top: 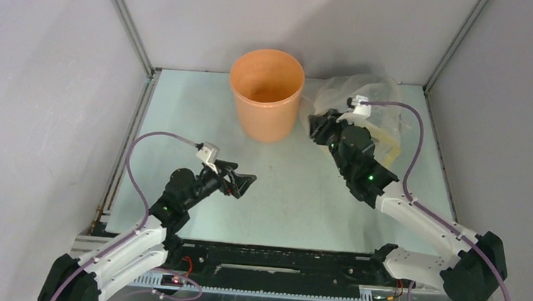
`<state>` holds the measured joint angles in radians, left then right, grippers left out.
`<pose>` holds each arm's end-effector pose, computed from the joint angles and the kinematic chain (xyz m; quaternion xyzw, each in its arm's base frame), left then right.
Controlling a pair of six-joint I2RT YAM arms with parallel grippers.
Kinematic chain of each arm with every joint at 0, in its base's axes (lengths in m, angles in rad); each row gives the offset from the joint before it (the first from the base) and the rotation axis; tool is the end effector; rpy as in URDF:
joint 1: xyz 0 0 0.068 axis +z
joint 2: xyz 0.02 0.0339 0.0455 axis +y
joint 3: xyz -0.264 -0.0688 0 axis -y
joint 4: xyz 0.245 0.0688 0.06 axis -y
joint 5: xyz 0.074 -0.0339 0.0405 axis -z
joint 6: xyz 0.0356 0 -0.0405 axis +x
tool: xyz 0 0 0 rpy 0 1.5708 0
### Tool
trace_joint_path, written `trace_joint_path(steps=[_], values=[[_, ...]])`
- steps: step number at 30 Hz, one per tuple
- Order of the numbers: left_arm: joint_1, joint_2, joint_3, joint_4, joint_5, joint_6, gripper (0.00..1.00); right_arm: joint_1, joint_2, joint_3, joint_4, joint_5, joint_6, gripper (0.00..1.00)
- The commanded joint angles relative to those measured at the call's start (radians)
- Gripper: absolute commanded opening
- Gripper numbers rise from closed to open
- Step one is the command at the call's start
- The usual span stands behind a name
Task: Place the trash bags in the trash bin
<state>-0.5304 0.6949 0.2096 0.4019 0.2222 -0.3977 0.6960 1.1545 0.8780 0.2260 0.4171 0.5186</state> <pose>0.1429 -0.0929 0.2123 0.1234 0.7248 -0.3741 0.5652 0.2178 0.1632 0.3404 0.0793 0.7189 0.2615 0.6392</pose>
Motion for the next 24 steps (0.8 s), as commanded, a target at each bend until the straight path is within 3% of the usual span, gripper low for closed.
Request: trace_joint_path(steps=[1,2,3,8,11,18,24], values=[[-0.031,0.007,0.031,0.043,0.014,0.056,0.98,0.021,-0.033,-0.013,-0.149,-0.084,-0.068,0.51],[-0.037,0.007,0.031,0.043,0.014,0.058,0.98,0.019,-0.055,-0.014,-0.192,-0.066,-0.068,0.64],[-0.042,0.007,0.032,0.043,0.012,0.062,0.98,0.013,-0.067,-0.016,-0.235,-0.046,-0.068,0.69],[-0.086,0.001,0.034,0.043,-0.020,0.078,0.97,-0.127,-0.198,-0.131,-0.296,-0.162,-0.024,0.65],[-0.196,0.031,0.061,0.042,-0.195,0.116,0.97,-0.235,-0.286,-0.246,-0.242,-0.271,-0.003,0.66],[-0.431,0.276,0.338,-0.074,-0.489,0.270,0.97,-0.413,-0.356,-0.405,-0.130,-0.350,0.027,0.63],[-0.456,0.559,0.643,-0.174,-0.497,0.419,0.89,-0.460,-0.451,-0.485,-0.108,-0.285,0.040,0.64]])
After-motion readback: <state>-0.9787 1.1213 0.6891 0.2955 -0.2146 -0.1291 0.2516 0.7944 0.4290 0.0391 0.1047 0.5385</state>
